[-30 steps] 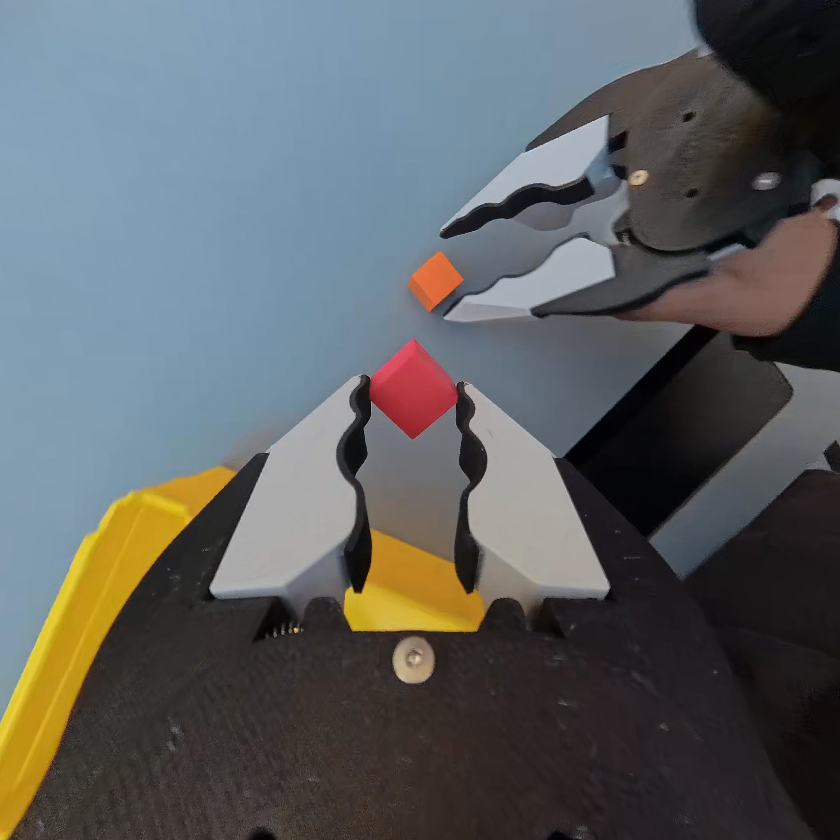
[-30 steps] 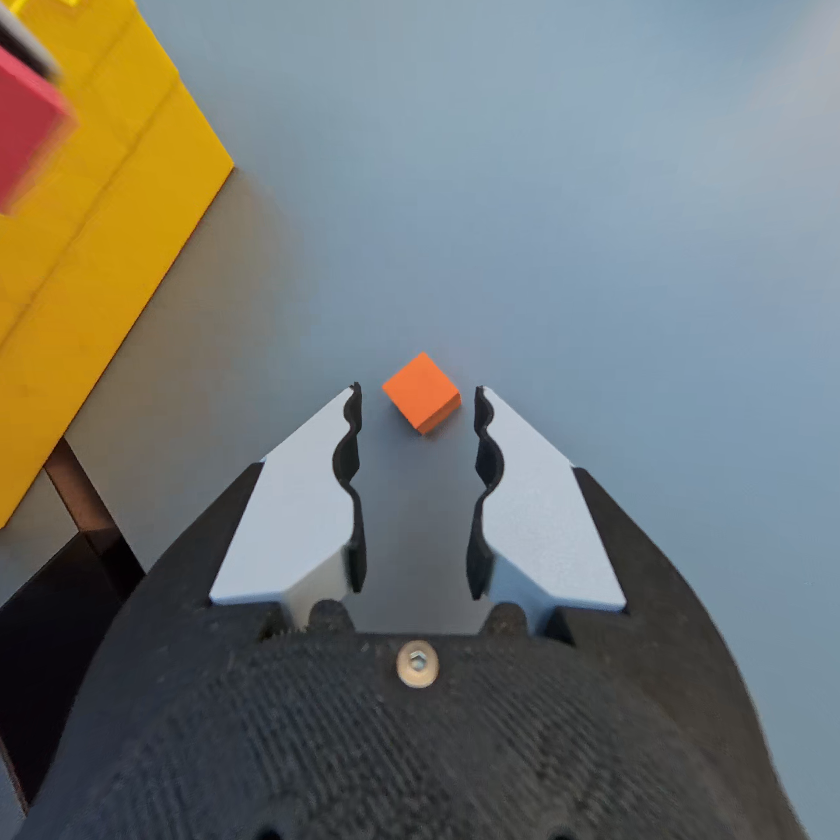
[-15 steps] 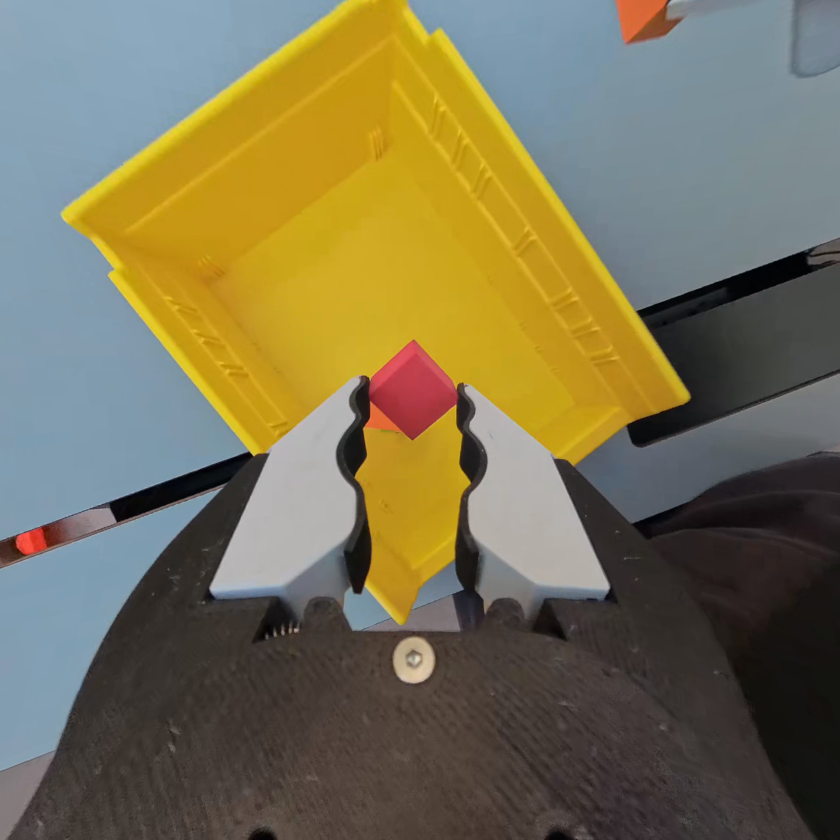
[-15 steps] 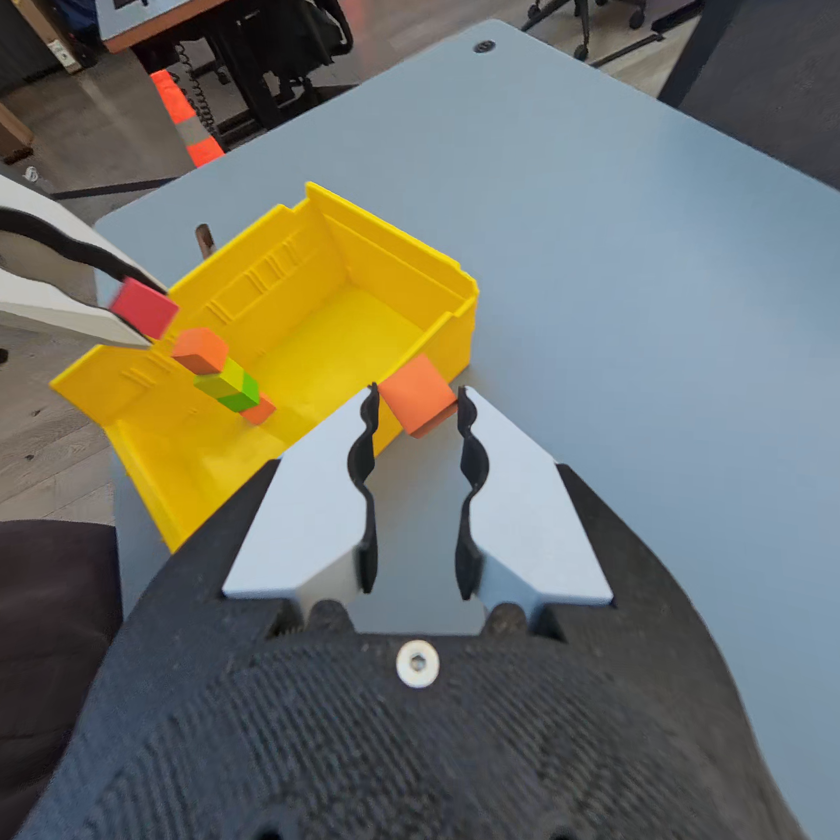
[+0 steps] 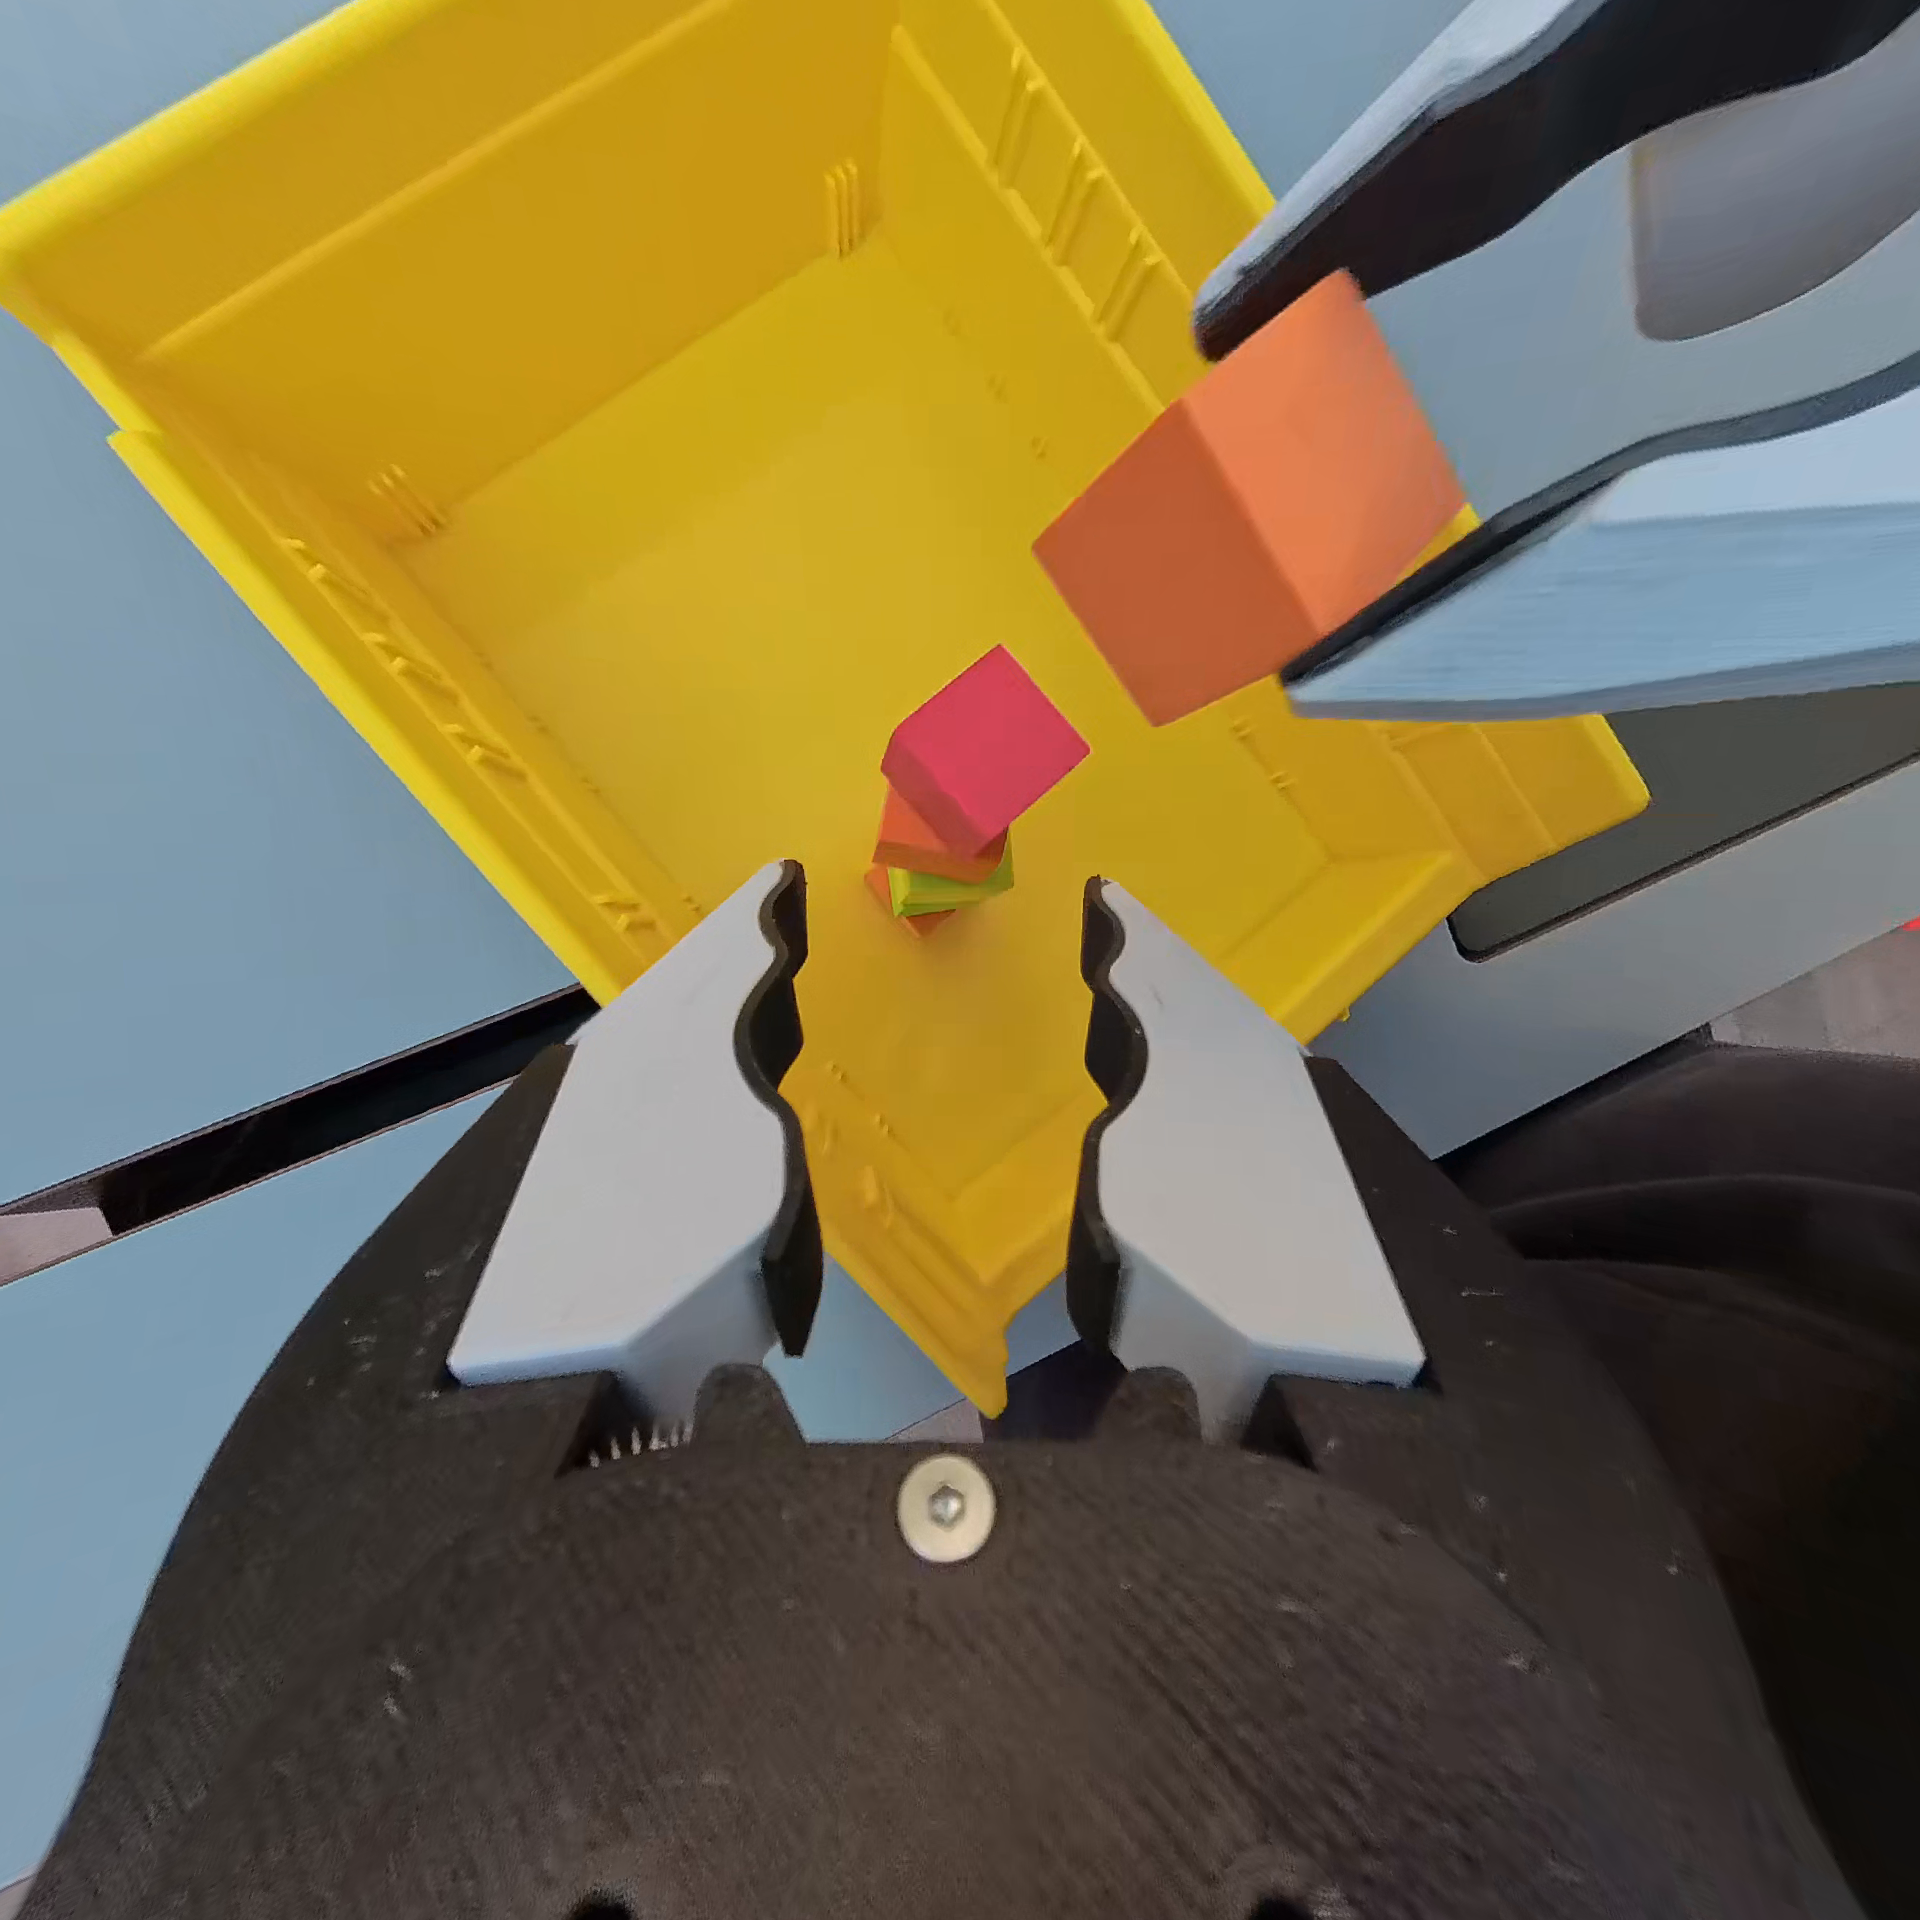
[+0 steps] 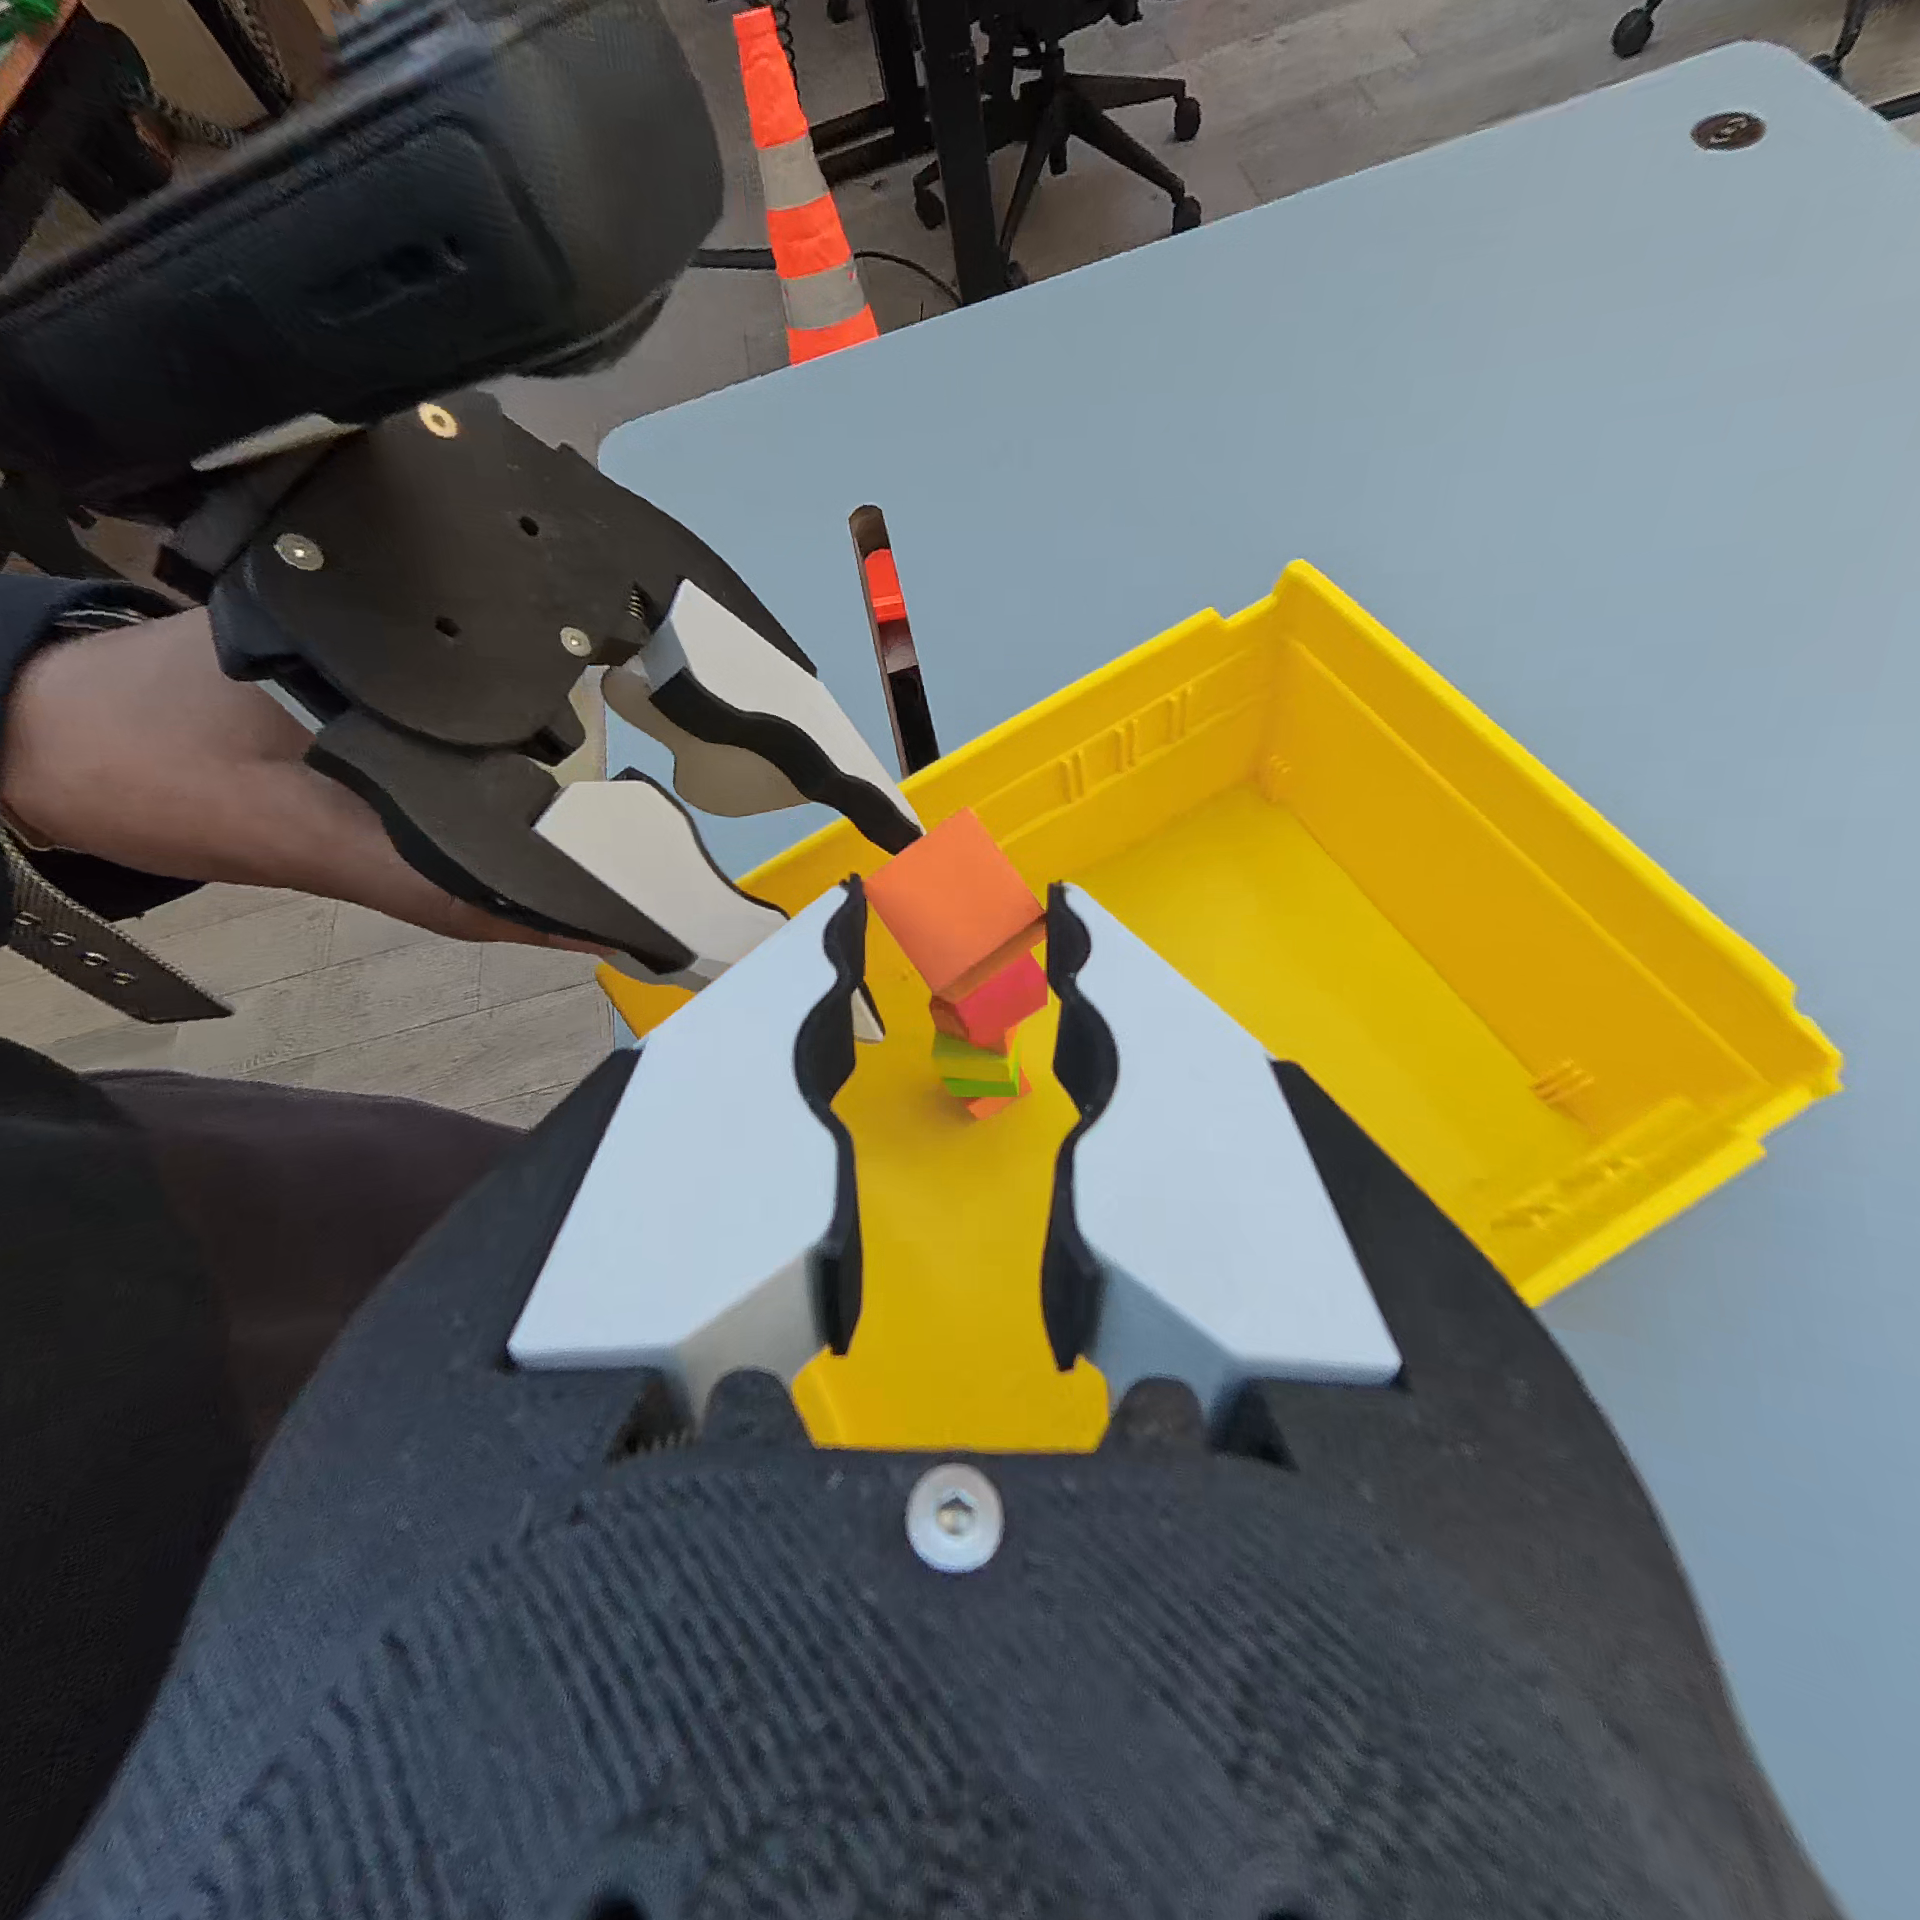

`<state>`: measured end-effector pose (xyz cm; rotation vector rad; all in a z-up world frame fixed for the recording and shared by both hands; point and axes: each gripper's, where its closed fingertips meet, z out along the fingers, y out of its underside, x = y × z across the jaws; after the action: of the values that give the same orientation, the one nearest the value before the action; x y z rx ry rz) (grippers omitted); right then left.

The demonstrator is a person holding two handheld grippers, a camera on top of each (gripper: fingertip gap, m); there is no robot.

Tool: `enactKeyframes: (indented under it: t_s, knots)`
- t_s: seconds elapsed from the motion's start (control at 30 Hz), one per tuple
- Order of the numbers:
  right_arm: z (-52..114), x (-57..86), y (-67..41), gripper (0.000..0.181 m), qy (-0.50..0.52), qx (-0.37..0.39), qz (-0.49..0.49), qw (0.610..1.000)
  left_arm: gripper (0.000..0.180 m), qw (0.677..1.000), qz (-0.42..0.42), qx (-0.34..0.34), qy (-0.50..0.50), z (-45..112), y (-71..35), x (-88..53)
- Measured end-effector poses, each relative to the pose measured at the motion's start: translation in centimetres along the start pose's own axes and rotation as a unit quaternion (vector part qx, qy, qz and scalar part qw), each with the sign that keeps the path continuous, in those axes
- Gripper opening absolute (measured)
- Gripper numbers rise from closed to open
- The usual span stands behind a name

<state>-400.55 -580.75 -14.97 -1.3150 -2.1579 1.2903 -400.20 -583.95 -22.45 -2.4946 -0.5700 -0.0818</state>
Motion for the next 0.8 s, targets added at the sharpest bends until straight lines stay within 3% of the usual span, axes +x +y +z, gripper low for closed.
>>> enactKeyframes:
  t_s: [0.27, 0.73, 0.8]
  knots:
    - [4.1, -0.4, 1.4, 0.033, 0.022, -0.071, 0.007, 0.997, 0.05, 1.0, -0.012, 0.017, 0.024, -2.9, 2.8, -2.4]
    - [4.5, -0.6, 2.9, 0.033, 0.079, -0.109, 0.053, 0.989, 0.05, 0.998, -0.011, 0.028, 0.052, -4.3, 4.2, -5.4]
    - [4.4, -0.4, 2.8, 0.042, 0.087, -0.107, 0.055, 0.989, 0.05, 0.998, -0.01, 0.028, 0.054, -4.4, 4.2, -5.3]
